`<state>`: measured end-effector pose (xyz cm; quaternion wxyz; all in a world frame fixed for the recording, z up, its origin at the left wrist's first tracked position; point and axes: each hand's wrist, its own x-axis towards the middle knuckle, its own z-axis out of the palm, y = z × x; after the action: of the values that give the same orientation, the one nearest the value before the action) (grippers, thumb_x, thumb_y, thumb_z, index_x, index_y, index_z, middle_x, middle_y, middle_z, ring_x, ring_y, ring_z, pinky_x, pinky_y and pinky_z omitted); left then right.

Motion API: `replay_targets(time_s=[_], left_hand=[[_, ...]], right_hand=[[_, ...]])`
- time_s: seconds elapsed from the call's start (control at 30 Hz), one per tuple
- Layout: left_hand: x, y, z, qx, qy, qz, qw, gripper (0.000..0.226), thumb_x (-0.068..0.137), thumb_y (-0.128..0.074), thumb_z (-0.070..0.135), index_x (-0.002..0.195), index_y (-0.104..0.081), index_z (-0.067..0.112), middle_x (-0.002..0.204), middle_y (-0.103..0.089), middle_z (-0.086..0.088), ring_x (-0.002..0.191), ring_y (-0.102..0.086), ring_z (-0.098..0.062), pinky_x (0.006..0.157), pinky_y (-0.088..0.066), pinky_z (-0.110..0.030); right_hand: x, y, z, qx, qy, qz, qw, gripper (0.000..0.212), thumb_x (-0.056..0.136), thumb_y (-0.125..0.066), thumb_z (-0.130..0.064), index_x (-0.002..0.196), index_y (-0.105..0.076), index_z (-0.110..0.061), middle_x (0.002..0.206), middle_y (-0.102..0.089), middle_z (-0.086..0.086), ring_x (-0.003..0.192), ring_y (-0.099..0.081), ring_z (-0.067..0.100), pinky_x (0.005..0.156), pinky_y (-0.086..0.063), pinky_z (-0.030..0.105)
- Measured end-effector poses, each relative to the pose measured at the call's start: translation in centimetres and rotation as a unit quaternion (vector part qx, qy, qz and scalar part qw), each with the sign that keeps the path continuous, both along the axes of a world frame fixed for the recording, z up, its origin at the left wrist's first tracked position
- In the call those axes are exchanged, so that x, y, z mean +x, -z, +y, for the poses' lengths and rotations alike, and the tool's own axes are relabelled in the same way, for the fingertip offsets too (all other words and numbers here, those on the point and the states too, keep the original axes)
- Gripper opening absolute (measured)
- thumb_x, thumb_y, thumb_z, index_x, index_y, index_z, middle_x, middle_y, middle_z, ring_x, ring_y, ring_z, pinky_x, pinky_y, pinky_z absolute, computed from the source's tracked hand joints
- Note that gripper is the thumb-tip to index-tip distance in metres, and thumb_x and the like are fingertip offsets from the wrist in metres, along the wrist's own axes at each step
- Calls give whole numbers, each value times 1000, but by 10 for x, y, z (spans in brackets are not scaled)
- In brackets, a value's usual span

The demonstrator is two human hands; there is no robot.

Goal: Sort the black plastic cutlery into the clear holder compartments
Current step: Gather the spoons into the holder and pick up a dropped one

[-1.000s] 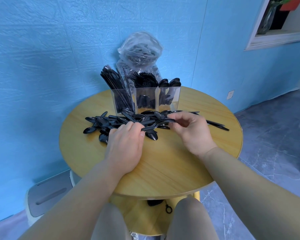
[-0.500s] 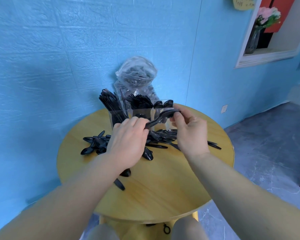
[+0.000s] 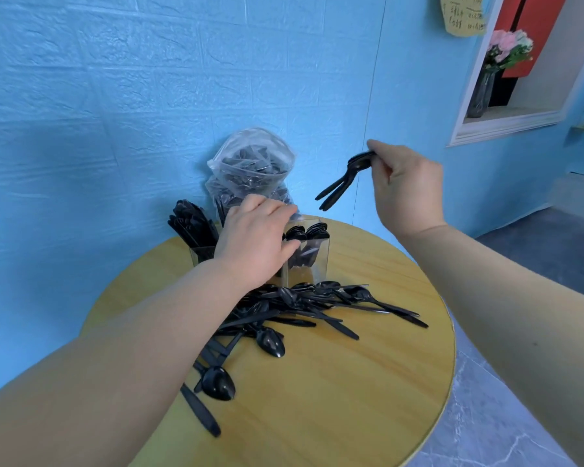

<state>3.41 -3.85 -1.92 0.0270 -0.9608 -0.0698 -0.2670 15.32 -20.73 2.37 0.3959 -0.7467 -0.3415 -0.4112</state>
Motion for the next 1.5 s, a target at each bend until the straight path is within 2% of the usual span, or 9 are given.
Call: replay_targets(time_s=[0.1, 0.27, 0.43, 0.67, 0.8, 0.93, 1.17, 1.33, 1.5], left_hand=[[14, 1, 2, 13, 0, 13, 1000, 55, 90, -53, 49, 139, -43, 27, 135, -51, 10, 129, -31, -19, 103, -29, -39], [29, 9, 5, 26, 2, 37, 999, 51, 89, -52, 52, 135, -48, 29, 129, -55, 12, 126, -32, -18, 100, -29, -39], [34, 16, 9, 17, 4, 35, 999, 42, 90, -52, 48, 127, -56, 28, 120, -61, 12, 124, -36, -20, 98, -30, -40], [37, 20, 10, 13, 11, 12, 1000, 36, 90, -55, 43, 121, -62, 26, 112, -65, 11, 119, -40, -21, 93, -31, -41], [38, 22, 12, 18, 16, -4, 1000, 35, 88, -60, 40, 120, -63, 25, 109, -66, 10, 117, -43, -23, 91, -32, -42], [39, 24, 12, 22, 23, -17, 999, 35, 85, -65, 36, 118, -64, 24, 105, -68, 9, 112, -47, -25, 88, -34, -43], [39, 23, 13, 24, 13, 4, 1000, 43, 90, -57, 42, 131, -54, 28, 113, -64, 12, 121, -39, -21, 93, -29, -41], [38, 23, 13, 28, 21, -11, 999, 43, 87, -61, 41, 128, -57, 27, 111, -65, 9, 118, -42, -23, 91, -31, -42], [31, 22, 8, 53, 39, -70, 995, 39, 77, -73, 36, 113, -67, 23, 102, -69, 6, 106, -52, -29, 83, -39, -44]], right_hand=[[12, 10, 16, -36, 0, -21, 999, 26, 88, -44, -5, 94, -67, 5, 69, -62, 22, 63, -57, 40, 59, -51, 46], [23, 32, 31, -85, -16, -10, 996, 26, 86, -46, -7, 95, -70, 2, 64, -60, 18, 57, -56, 36, 54, -50, 41], [31, 48, 32, -162, -44, 28, 985, 29, 90, -48, -10, 109, -70, -5, 86, -69, 17, 75, -64, 37, 67, -52, 42], [30, 57, 32, -286, -89, 151, 942, 34, 95, -42, -12, 125, -59, -9, 112, -62, 11, 104, -55, 29, 86, -41, 31], [25, 56, 30, -294, -109, 189, 931, 40, 92, -46, -22, 131, -54, -14, 116, -59, 5, 107, -53, 23, 92, -42, 32], [26, 65, 30, -327, -110, 150, 927, 45, 91, -52, -31, 134, -48, -20, 113, -57, 2, 104, -51, 20, 86, -44, 36], [29, 69, 32, -295, -105, 86, 946, 29, 94, -52, -17, 122, -60, -15, 97, -61, 9, 90, -59, 29, 76, -48, 41], [27, 73, 27, -333, -89, 115, 932, 48, 95, -50, -30, 141, -41, -23, 118, -56, 3, 106, -54, 23, 85, -44, 34], [16, 72, 11, -295, -81, 104, 946, 57, 93, -51, -30, 146, -31, -25, 126, -53, 1, 106, -55, 19, 81, -40, 27]])
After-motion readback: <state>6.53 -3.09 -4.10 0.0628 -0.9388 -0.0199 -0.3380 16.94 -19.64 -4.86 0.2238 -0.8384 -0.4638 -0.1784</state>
